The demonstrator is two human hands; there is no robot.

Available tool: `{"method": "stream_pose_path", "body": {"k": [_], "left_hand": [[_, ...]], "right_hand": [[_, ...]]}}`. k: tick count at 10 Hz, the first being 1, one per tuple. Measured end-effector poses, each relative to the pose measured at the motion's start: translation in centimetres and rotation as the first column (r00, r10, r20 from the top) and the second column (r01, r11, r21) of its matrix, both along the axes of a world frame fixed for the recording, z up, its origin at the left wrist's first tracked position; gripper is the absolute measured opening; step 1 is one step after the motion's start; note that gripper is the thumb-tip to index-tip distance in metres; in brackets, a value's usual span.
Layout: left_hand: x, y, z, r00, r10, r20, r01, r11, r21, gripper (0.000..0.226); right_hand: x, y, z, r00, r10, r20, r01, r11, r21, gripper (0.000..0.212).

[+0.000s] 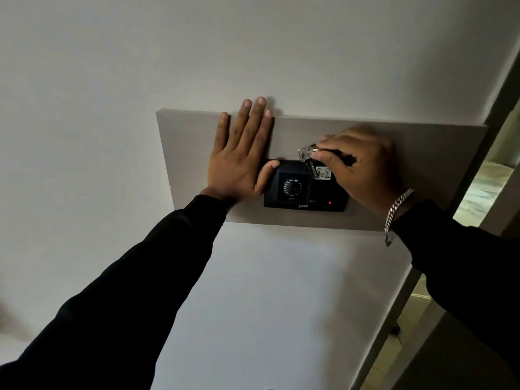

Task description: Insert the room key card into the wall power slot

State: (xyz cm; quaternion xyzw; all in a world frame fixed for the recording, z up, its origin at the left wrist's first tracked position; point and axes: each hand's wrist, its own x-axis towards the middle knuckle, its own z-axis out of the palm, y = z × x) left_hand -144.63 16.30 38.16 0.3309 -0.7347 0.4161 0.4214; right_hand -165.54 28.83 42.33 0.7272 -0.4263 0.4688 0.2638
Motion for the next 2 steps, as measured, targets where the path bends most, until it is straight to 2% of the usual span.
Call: {"method": "stream_pose_path", "body": {"k": [1,2], "left_hand": [[0.2,0.6,0.1,1.0,-0.006,-0.003,0.006,0.998,0.055,0.076],[0.1,1.8,0.6,0.995,-0.089,-0.039,0.093,0.989,0.118,0.077]], "right_hand": [[-0.2,1.0,0.6,1.0,0.004,0.0,-0.004,0.997,0.071,0.026],[-0.2,2.5,0.9,1.0,0.004,0.022,-0.006,0.997,0.079,0.033]]}}
